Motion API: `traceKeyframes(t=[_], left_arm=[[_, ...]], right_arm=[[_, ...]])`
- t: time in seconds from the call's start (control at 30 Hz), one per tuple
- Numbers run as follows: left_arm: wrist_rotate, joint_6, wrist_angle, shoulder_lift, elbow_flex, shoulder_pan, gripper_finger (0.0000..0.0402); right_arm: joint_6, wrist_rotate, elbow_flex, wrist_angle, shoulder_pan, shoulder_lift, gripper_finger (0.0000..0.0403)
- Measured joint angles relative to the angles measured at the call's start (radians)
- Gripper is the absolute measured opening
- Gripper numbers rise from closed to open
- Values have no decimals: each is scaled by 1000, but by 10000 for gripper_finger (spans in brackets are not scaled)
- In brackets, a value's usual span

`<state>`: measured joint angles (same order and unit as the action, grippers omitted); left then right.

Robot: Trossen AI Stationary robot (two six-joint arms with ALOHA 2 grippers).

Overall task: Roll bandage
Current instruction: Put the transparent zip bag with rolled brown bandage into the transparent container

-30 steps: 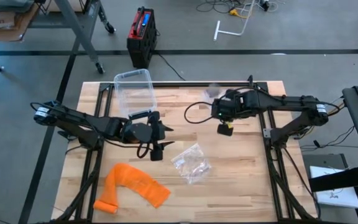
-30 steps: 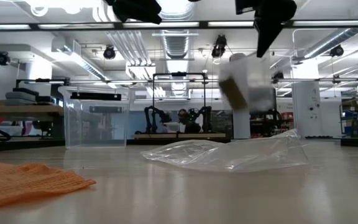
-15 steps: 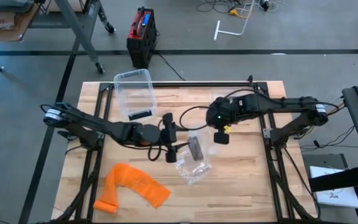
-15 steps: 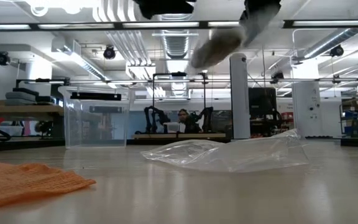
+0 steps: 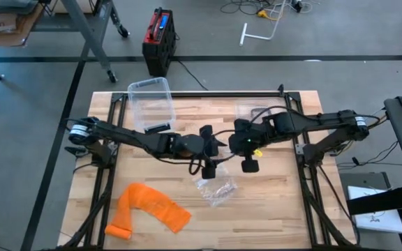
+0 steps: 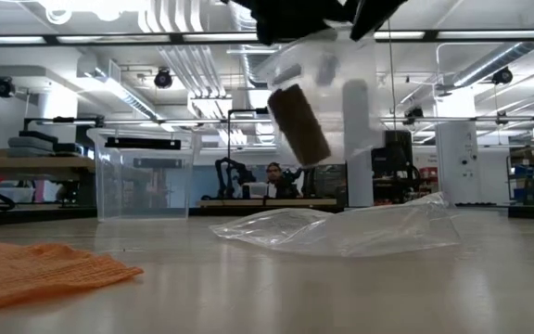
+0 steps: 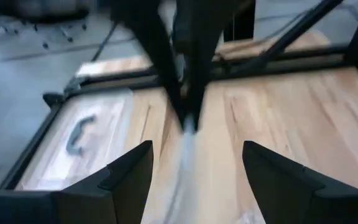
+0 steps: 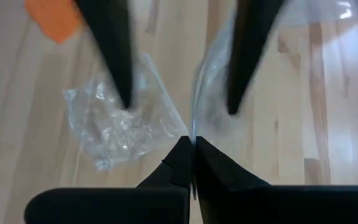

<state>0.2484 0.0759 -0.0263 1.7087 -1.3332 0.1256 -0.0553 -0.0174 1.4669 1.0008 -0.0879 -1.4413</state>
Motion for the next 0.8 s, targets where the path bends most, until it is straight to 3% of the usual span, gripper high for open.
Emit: traceKeyframes(t=[0.3,0.43,0.63,0.8], left_arm=[[-3,16,-35,52,-42,-9,200],[-47,31,-55,50,-45,-11,143],[-121,47,-104,43,-59,-11,18],[-121,79,-246,37,-123,-12,14]], right_arm=[[-12,0,12,-12,-57,0,2],[-26,0,12,-15,-72,-1,2],[-47,0,12,-18,-78,-1,2],[-4,-1,12,-18,-78,0,9]])
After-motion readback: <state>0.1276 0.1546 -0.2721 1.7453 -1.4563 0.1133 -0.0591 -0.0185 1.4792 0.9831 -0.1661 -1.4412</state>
